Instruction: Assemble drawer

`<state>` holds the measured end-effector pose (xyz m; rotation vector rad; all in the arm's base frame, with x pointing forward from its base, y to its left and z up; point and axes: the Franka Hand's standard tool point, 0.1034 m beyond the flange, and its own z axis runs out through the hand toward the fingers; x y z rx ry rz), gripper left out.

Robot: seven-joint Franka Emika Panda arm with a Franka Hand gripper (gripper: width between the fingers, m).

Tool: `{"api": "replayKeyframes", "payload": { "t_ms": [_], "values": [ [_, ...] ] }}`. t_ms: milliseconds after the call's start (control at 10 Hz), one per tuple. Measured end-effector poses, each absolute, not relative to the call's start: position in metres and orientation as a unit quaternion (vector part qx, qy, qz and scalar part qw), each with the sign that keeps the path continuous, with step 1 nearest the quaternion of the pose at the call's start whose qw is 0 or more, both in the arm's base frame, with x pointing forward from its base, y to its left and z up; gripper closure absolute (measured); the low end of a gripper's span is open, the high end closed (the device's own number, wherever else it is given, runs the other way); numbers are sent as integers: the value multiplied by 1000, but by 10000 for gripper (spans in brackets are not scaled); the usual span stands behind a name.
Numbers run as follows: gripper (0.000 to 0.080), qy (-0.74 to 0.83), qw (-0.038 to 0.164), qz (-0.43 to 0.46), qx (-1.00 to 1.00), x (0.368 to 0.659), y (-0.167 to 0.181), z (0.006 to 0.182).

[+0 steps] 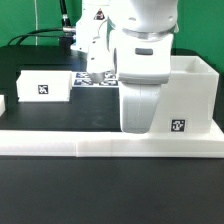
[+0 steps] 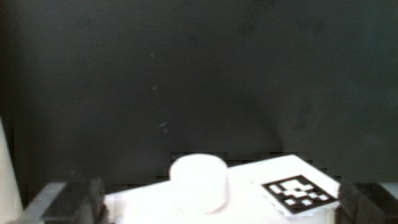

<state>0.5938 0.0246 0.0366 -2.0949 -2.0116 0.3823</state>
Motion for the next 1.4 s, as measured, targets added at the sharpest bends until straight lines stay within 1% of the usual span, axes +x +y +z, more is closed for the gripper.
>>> {"api": "replayKeyframes", "payload": {
  "t_ms": [100,200,400,500,800,900,1000,1100,1200,1400],
  "values": [
    [151,-684,106,128,-711,594,24,37],
    [151,-691,102,116,-706,587,15,41],
    [151,-687,102,116,-710,562,0,51],
    [151,-686,105,118,-710,553,-2,50],
    [151,-686,110,117,-710,552,-4,47],
    [151,-693,118,113,-703,556,-7,44],
    [151,-687,132,96,-709,562,-7,42],
    [151,-667,155,73,-725,565,-7,41],
    [151,-657,158,71,-734,565,-4,41],
    [151,-655,159,72,-735,567,15,40]
  ]
}}
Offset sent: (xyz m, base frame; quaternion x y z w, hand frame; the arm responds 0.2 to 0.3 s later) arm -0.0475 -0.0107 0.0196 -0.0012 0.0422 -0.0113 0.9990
